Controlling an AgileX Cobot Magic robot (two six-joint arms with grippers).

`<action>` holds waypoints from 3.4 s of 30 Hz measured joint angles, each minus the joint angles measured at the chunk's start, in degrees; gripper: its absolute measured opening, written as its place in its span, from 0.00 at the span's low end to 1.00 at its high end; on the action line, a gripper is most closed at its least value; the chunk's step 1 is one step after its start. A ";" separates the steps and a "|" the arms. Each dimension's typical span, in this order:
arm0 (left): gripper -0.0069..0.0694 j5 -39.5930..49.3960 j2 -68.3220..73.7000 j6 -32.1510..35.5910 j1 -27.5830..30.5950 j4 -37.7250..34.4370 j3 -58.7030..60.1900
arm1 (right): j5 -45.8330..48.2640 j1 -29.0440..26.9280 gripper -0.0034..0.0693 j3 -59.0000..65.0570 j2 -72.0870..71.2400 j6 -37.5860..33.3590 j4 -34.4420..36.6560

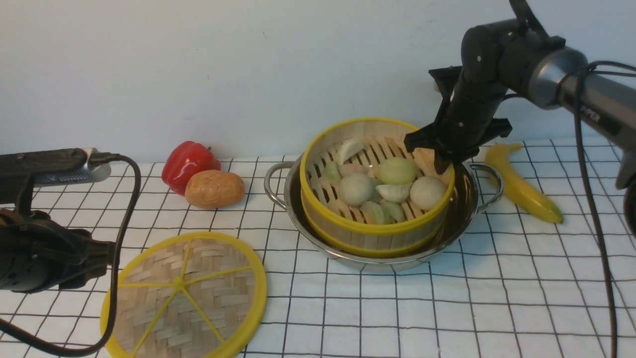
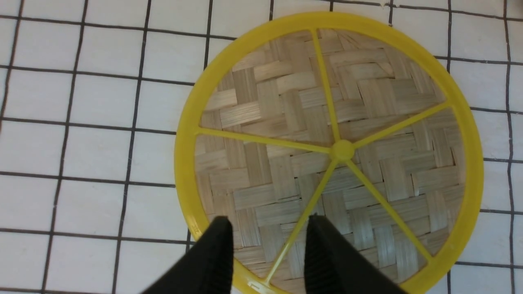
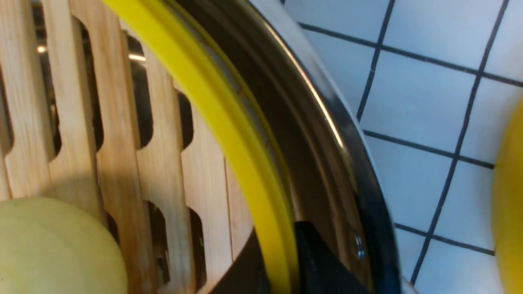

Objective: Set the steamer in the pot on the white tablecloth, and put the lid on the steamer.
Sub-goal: 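Place the bamboo steamer basket of food into the steel pot with the right gripper, then grasp the bamboo steamer lid lying on the table by its centre knob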

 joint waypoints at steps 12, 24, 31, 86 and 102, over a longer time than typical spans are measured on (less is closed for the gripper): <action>0.41 0.00 0.00 0.00 0.00 0.00 0.00 | -0.06 0.00 0.12 0.30 0.00 0.11 -0.98; 0.41 0.00 0.00 0.00 0.00 0.00 0.00 | -0.25 0.00 0.12 3.51 0.00 0.50 -0.98; 0.41 0.00 0.00 0.00 0.00 0.00 0.00 | -0.37 0.00 0.17 3.51 0.00 0.57 -0.74; 0.41 -10.83 21.06 7.68 -9.05 -2.02 -3.86 | -1.13 0.00 0.71 4.06 -55.39 -8.27 -0.49; 0.41 -12.77 22.39 5.66 -9.16 -1.34 -4.04 | -0.78 0.00 0.71 10.74 -55.29 -8.27 -0.01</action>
